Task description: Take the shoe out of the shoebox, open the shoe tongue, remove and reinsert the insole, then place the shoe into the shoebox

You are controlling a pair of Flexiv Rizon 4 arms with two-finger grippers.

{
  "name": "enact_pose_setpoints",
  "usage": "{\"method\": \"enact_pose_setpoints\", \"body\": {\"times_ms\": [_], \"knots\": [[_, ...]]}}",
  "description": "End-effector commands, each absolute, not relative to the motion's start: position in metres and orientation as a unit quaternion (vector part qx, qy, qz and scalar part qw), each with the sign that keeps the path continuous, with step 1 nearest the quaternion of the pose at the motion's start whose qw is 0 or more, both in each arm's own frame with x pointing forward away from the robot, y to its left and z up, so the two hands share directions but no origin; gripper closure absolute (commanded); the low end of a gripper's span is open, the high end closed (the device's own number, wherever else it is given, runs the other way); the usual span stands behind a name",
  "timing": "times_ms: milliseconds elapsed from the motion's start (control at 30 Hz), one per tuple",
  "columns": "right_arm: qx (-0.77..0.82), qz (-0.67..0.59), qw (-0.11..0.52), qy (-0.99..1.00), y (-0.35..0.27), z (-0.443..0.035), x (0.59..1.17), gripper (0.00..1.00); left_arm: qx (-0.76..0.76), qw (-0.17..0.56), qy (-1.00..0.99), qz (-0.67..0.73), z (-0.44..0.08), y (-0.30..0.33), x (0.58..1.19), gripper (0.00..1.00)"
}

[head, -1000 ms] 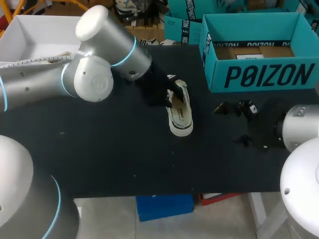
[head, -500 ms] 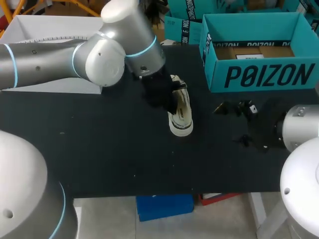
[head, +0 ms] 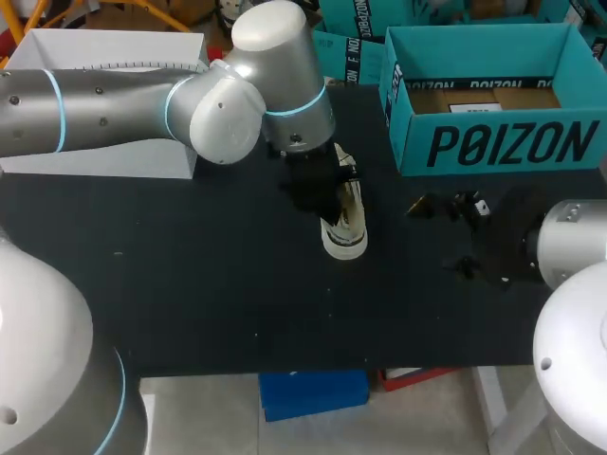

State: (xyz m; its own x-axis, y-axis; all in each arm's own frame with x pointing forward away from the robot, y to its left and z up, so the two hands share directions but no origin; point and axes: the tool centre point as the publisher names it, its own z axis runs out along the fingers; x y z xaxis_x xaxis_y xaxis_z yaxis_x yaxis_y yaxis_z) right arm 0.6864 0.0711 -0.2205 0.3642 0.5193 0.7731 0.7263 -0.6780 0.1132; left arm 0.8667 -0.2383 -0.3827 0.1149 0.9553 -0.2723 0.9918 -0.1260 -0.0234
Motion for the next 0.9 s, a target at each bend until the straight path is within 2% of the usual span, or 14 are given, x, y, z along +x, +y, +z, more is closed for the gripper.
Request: {"method": "enact_pose_setpoints", "body": {"times_ms": [33, 567, 800, 900], "knots": [[-0.81, -0.404, 0.165, -0.392, 0.062, -0.222, 0.68, 0.0, 0.743, 0.078, 0.657, -0.106, -0.392, -0.243, 0.868, 1.0], [-0.81, -0.404, 0.165, -0.392, 0.062, -0.222, 0.68, 0.0, 0.744, 0.053, 0.657, -0.109, -0.424, -0.251, 0.864, 1.0], [-0.81, -0.404, 0.165, -0.392, 0.062, -0.222, 0.68, 0.0, 0.74, 0.079, 0.659, -0.107, -0.394, -0.247, 0.865, 1.0], [-0.81, -0.404, 0.165, -0.392, 0.062, -0.222, 0.68, 0.0, 0.744, 0.091, 0.655, -0.1, -0.373, -0.244, 0.864, 0.61]]}}
